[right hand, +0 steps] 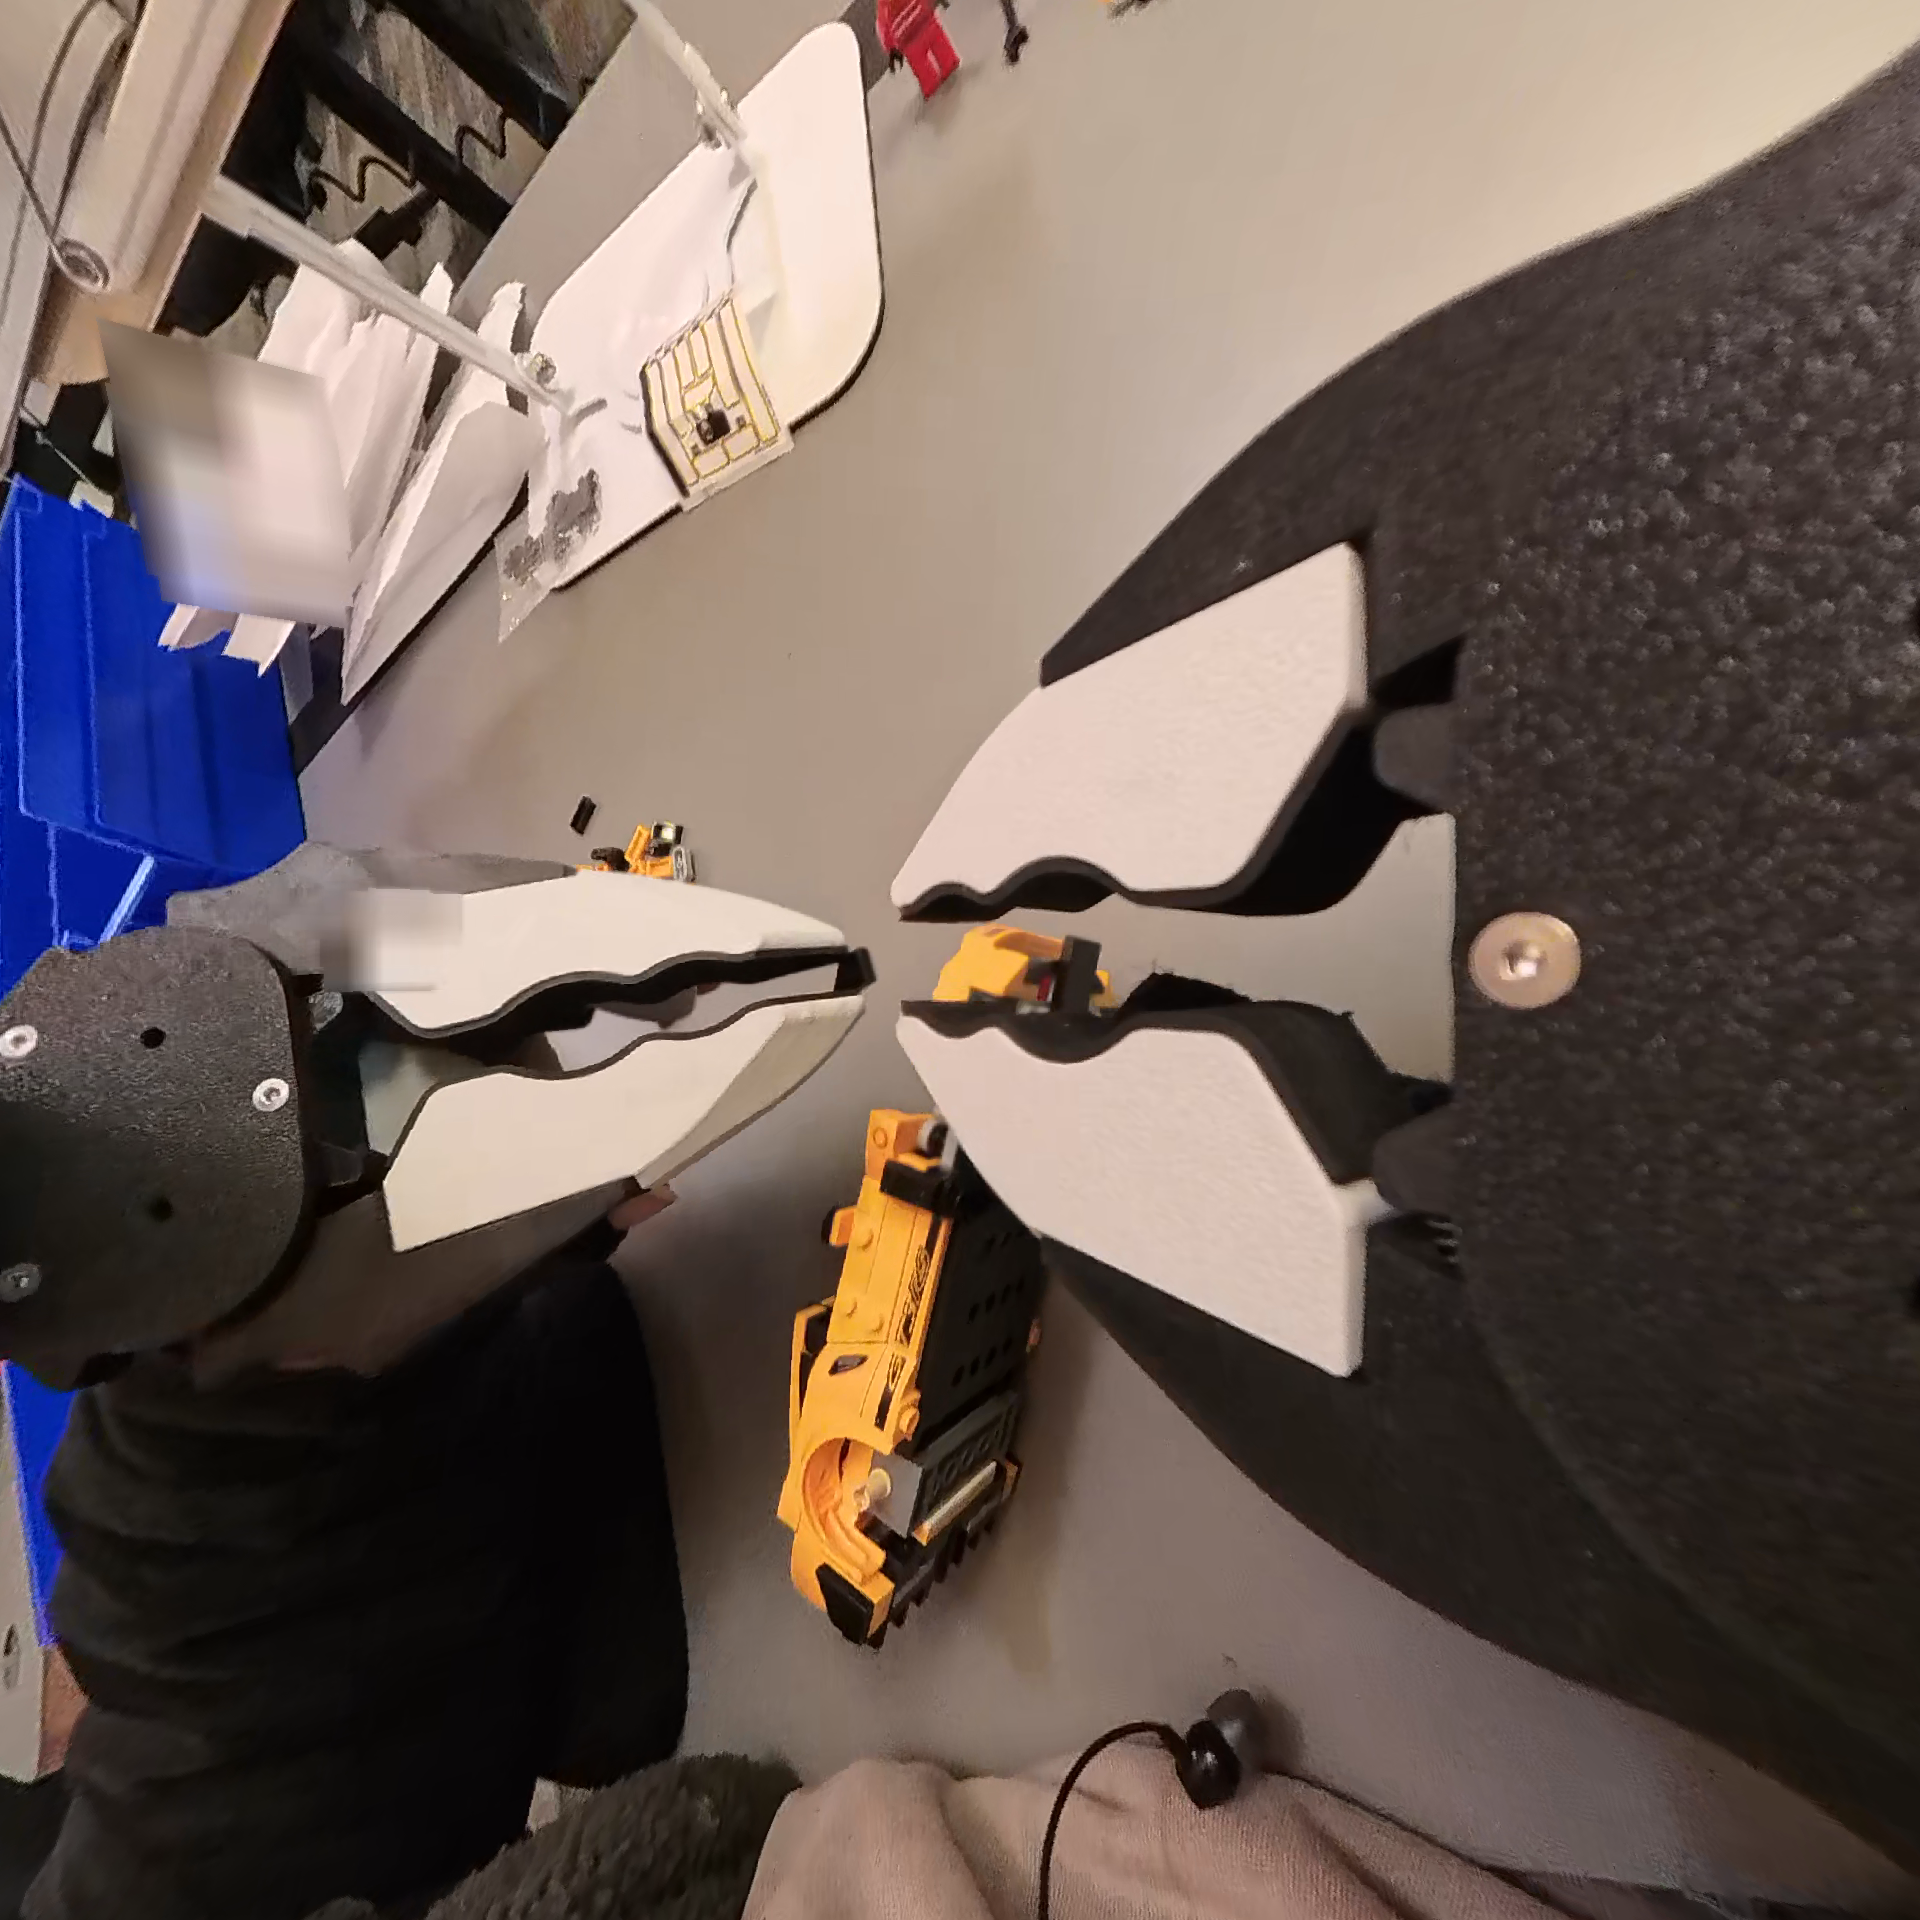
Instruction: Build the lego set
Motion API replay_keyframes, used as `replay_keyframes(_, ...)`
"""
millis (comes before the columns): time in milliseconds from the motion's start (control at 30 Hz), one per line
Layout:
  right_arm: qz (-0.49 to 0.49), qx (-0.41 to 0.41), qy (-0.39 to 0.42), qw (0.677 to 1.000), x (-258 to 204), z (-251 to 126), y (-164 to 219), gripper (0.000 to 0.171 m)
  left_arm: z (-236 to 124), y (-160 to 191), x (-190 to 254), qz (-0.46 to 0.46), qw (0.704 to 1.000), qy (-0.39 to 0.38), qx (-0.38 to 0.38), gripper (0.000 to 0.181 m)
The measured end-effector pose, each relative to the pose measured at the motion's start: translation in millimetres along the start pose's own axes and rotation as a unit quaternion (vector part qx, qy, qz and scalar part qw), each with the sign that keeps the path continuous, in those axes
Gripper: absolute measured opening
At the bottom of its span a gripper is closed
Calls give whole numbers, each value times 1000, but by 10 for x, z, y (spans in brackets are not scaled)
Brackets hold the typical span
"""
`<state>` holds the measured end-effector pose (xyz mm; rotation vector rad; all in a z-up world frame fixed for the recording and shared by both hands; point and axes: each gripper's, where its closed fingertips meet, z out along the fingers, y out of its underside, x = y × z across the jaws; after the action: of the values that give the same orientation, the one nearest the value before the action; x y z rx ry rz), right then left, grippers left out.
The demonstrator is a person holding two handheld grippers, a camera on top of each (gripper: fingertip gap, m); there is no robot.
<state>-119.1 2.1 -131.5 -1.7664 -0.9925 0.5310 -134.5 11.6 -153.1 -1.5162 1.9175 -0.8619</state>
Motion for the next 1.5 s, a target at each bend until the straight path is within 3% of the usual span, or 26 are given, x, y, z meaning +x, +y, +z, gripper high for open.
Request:
replay_keyframes(700,-8,-16,-14,1000,-118,47,34,7,9,-65,75,2,999,9,33,7)
replay_keyframes(933,9,-8,-5,1000,-55,9,53,13,-9,-50,-7,-18,999,4,51,7)
replay_keyframes(1500,-4,-36,-22,999,-129,71,123,12,60,-67,123,46,998,37,9,7)
